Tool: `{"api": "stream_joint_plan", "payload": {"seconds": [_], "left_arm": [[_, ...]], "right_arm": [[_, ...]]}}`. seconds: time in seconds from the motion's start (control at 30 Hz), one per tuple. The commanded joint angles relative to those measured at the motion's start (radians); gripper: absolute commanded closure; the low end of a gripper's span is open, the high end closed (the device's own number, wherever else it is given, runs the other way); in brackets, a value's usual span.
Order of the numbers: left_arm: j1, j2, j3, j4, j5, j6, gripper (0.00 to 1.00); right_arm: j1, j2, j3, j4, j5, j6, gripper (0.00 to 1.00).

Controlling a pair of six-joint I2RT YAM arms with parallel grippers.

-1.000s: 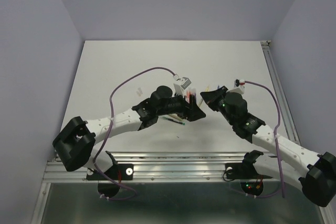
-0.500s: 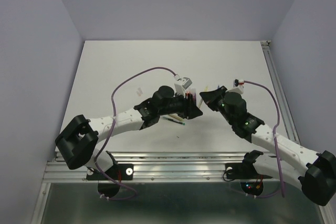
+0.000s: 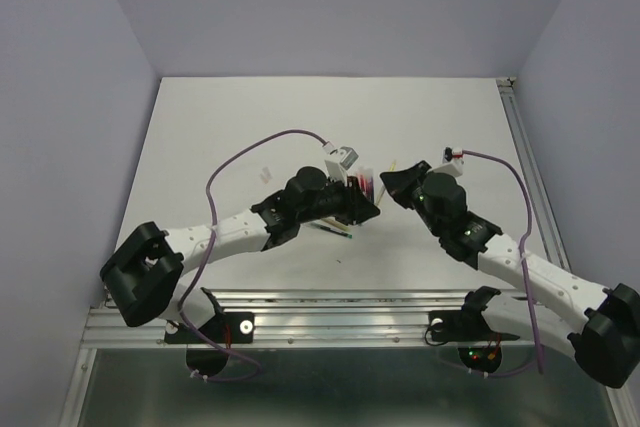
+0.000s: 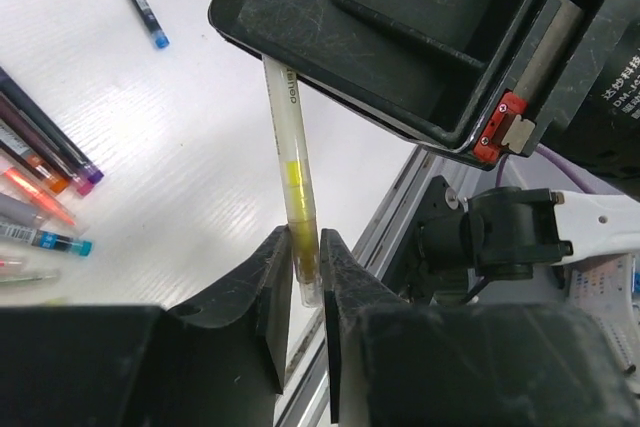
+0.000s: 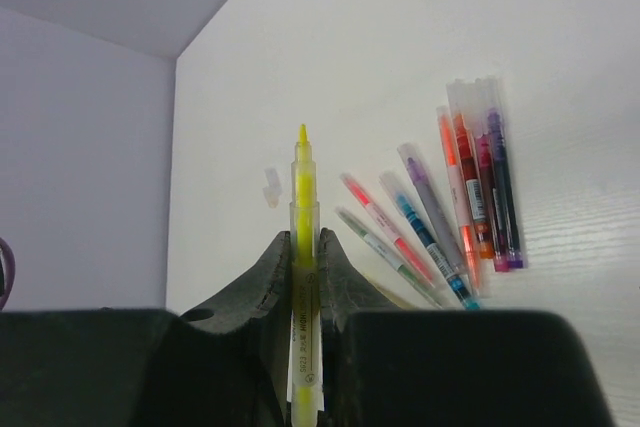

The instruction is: Open the pen caps

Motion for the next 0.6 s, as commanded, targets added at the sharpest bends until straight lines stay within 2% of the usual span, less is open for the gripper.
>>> {"api": "stream_joint_plan", "payload": {"seconds": [0.0,0.1,0.3,0.4,0.5,0.53,0.57], "left_arm": [[-0.026,-0.116,-0.095,0.023,0.079,-0.033,1.0],[-0.038,-0.164,-0.182,0.026,0.076,-0.069,1.0],[-0.06,-0.306,-0.305,0.031,0.044,-0.123,1.0],[-0.058,-0.359,-0.325,0.0,-0.002,-0.131,1.0],[-0.058,-0.367,-0.282,-0.07,-0.09,-0.105,1.0],[-0.056,-0.356,-0.264,-0.105,-0.097,-0.092,0.95],[-0.056,-0.348,-0.245,-0.112,-0.101,-0.079,0.81]], "right_arm": [[-0.016,0.049,0.132,0.035,0.295,-0.14,0.99],[-0.048,0.116,0.194,0.062,0.34,-0.204,0.99],[-0.152,0.207,0.244,0.118,0.281,-0.252,0.99],[-0.183,0.222,0.248,0.118,0.211,-0.246,0.99],[-0.185,0.195,0.22,0.118,0.128,-0.229,0.99],[-0.183,0.187,0.202,0.121,0.072,-0.228,0.99],[-0.183,0.179,0.192,0.118,0.042,-0.222,0.99]]}}
